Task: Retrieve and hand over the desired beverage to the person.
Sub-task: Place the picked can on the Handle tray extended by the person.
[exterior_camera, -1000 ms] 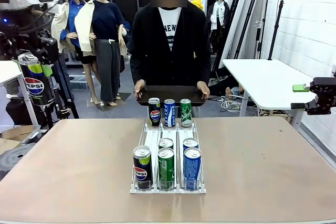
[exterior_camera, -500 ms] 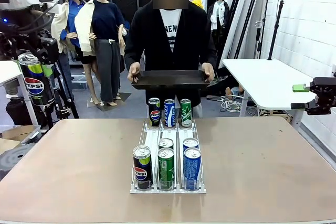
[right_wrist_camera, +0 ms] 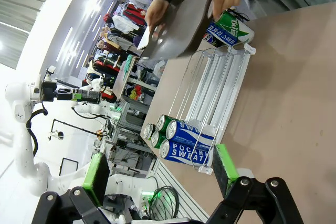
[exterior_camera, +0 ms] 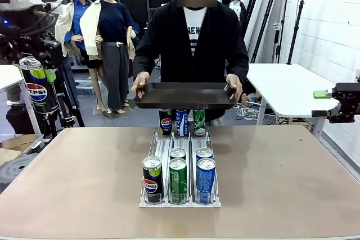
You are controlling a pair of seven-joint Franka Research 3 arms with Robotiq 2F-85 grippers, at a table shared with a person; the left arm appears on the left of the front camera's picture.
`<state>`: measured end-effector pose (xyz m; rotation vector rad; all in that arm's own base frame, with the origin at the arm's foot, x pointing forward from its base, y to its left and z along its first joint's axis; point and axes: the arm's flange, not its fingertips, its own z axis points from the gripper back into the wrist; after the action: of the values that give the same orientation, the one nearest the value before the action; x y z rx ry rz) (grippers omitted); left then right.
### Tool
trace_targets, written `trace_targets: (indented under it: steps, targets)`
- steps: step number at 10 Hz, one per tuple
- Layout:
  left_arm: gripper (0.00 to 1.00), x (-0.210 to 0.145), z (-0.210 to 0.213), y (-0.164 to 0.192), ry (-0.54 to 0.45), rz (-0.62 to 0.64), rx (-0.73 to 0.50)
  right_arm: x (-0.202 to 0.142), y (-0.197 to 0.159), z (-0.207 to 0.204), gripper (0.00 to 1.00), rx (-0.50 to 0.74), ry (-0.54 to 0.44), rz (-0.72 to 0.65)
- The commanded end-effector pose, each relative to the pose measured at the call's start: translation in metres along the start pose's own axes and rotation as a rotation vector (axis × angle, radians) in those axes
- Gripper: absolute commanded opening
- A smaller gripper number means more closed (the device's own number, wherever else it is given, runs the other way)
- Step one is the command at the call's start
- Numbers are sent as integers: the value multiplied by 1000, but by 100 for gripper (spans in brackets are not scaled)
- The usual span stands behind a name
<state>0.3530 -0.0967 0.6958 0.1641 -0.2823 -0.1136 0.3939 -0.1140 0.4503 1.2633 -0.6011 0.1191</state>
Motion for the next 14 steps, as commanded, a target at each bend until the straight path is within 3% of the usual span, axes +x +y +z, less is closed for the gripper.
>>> trace_targets:
  steps: [1,9,11,14]
  targets:
    - [0,-1,4,1,-10,0,6,-1,0,-1,100,-4,-2,2]
    - [0,0,0,0,0,0,0,-1,0,-1,100,-4,-2,2]
    - [0,5,3,-16,-26,-23,-75,-1,0,-1,100,-4,-2,2]
    - [0,31,16,-57,-57,-34,-62,-1,0,-1,100,-4,-2,2]
